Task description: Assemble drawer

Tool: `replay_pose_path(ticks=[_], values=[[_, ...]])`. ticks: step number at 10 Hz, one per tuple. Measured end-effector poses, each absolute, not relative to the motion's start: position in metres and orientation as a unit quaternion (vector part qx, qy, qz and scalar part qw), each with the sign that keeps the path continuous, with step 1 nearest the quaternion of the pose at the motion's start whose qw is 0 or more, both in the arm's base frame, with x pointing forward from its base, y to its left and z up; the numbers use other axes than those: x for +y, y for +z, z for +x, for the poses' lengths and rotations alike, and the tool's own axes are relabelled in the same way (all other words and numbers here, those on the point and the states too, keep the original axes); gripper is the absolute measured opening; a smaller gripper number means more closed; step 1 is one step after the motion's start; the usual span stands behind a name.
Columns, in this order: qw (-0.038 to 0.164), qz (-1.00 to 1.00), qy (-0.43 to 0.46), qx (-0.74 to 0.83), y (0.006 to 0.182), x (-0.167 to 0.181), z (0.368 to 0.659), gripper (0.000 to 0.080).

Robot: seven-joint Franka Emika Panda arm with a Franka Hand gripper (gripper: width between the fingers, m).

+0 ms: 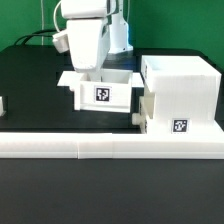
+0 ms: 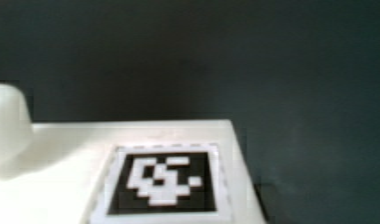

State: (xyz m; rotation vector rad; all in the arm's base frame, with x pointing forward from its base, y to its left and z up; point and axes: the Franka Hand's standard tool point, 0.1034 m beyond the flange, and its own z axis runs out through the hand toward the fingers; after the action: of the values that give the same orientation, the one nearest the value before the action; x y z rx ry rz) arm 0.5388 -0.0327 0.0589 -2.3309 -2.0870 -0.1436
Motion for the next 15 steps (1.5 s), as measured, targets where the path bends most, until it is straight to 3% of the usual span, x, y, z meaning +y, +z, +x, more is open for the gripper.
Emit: replay_pose_path(ticks=[15], values=[[0.015, -0.724, -0.034, -0.688, 0.056, -0.009, 0.547, 0.0042]])
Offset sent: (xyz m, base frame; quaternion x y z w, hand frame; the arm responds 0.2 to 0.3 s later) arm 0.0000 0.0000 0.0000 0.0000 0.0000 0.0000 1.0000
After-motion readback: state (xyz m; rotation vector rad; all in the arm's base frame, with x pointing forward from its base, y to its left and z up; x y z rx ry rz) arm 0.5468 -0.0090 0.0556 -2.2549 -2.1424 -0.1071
